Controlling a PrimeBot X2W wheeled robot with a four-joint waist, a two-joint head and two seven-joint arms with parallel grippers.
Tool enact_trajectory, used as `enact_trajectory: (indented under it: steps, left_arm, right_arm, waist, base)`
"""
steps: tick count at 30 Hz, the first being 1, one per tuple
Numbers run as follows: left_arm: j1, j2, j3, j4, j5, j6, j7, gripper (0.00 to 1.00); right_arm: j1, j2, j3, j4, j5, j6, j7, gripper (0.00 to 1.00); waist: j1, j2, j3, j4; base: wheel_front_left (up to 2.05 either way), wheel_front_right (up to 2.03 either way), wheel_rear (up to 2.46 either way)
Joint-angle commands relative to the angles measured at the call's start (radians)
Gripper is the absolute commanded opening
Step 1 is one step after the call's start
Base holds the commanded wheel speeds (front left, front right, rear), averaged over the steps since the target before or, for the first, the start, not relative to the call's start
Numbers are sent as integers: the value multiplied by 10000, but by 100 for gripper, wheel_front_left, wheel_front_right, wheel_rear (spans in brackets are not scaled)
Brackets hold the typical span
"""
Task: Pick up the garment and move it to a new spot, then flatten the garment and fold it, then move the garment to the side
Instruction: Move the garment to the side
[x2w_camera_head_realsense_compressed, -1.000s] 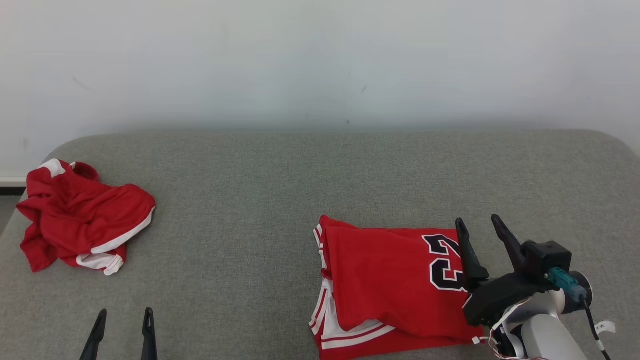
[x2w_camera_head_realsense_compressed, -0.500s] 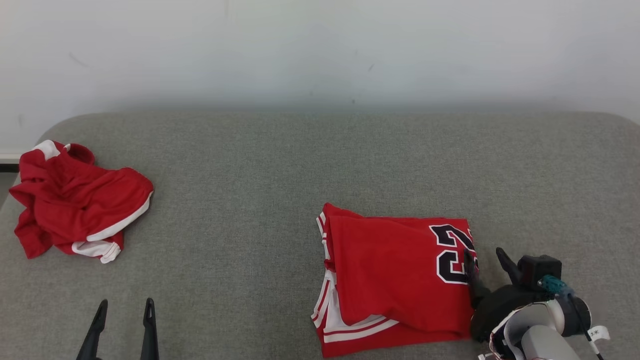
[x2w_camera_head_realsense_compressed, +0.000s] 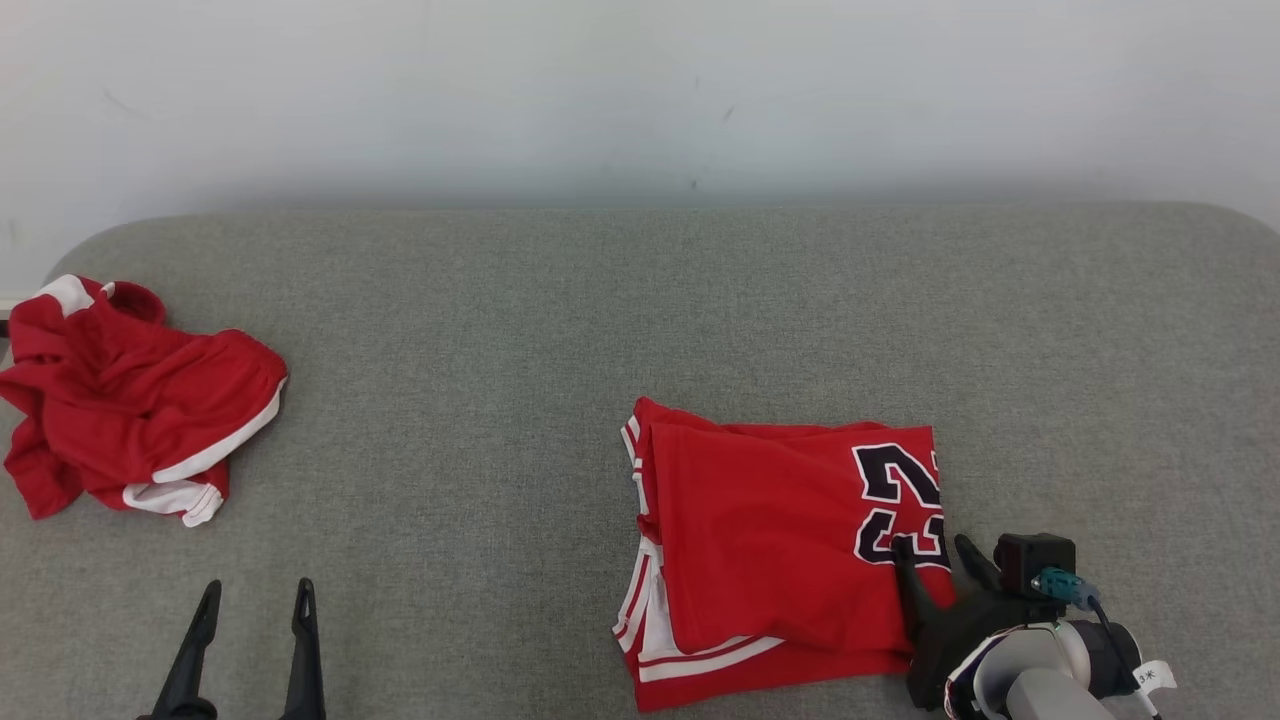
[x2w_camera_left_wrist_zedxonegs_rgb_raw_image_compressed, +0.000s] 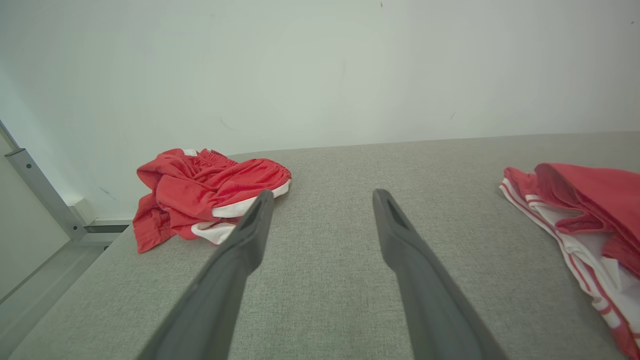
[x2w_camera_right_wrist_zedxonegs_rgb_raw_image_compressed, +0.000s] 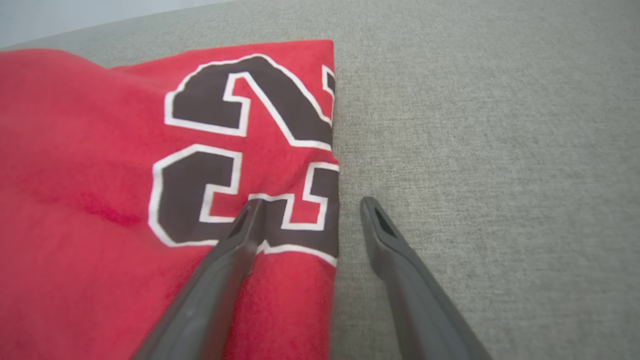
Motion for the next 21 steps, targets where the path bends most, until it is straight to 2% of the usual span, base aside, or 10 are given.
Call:
enact_trajectory:
  steps: [1,2,3,4,11,21]
  left_arm:
    - [-124,17,6,16,-10,17,-31,100]
    - [-129,16,8,23,-20,15,-31,100]
    - [-131,11,-1,36,-24,15,-31,100]
    - [-127,10,-1,47,-28,16,-31,100]
    - [-136,-42,89,14,-89,15,-31,100]
    - [-610,-138,45,-251,-287,13,-31,100]
  right_arm:
    - [21,153,139,233,49,-22,57,89]
    - [-52,170,198,343,116,-22,25,42]
    - [-111,174,253,457,181,-22,3,18]
    - [-177,174,308,550,238,-22,-5,0]
    - [-943,-177,595,620,542,-23,-287,0]
    - [-2813,-1108,1187,98,641,-23,-431,0]
  waist:
    - [-1,0,14,7]
    - [-1,0,22,12]
    - [-1,0,29,27]
    - [-1,0,36,42]
    - [-1,0,245,82]
    - [-1,0,1329,-64]
  base:
    - [0,0,0]
    - [0,0,0]
    - [0,0,0]
    - [0,0,0]
    - [0,0,0]
    - [0,0,0]
